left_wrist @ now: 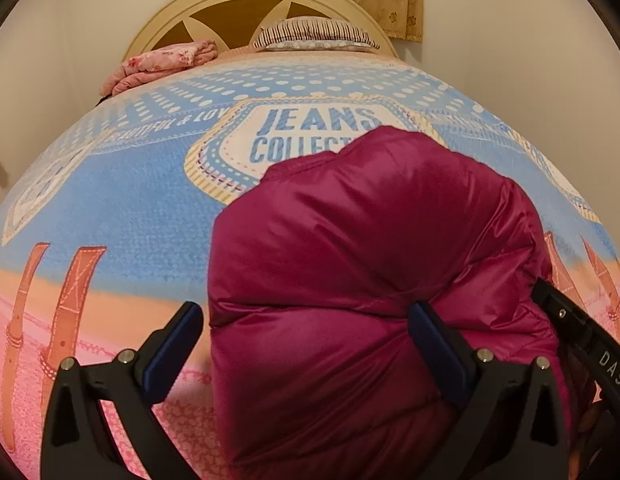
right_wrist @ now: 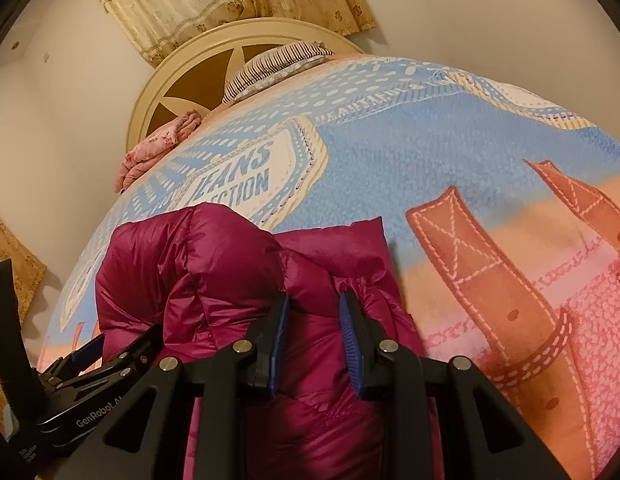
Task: Fold large clothes
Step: 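Hold the magenta jacket bundle with the left tool while the right tool grips its edge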
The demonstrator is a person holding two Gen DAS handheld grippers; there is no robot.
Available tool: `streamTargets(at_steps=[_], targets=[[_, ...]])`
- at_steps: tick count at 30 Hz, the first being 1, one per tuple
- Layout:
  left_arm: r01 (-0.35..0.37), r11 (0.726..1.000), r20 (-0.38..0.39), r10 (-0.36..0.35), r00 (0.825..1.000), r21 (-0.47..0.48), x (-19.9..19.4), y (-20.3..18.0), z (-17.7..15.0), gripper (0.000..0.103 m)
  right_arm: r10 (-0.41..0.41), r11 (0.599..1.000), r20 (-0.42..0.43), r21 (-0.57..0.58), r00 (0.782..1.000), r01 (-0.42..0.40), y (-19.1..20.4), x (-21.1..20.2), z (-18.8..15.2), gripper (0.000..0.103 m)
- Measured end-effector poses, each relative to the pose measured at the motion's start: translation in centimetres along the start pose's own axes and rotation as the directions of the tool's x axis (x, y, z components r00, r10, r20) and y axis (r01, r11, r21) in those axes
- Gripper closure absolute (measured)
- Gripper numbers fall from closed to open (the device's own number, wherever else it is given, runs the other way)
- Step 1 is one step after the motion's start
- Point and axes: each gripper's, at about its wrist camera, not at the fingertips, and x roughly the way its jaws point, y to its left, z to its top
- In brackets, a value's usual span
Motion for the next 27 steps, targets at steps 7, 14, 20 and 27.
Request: streamTargets(at_steps=[7, 14, 20, 27], targets=[[0.005, 1.000, -0.009, -0.005, 1.000, 0.000, 0.3, -0.1, -0.1, 0.000, 0.007, 1.000, -0.014, 0.009, 1.000, -0.007, -0.2, 0.4, -0.1, 0.076], [0.028, 1.000, -0.035, -0.028, 0.999, -0.006, 0.9, -0.2, -0.1, 0.000, 0.000, 1.000, -0.035, 0.010, 0.999, 0.000, -0.2, 0.9, 0.0, 0.076], [0.029, 1.000, -0.043, -0.029, 0.999, -0.002, 1.3, -0.6, -0.1, 0.000, 0.000, 1.000, -0.043, 0.013, 0.999, 0.001, -0.2, 1.2, 0.0, 0.076], [0.039, 0.999, -0.060, -0.039, 0.997, -0.003, 1.7, -0.7, -0.1, 0.000, -0.008, 1.000, -0.054, 0.008, 0.999, 0.008, -0.1, 1.4, -0.1, 0.076]])
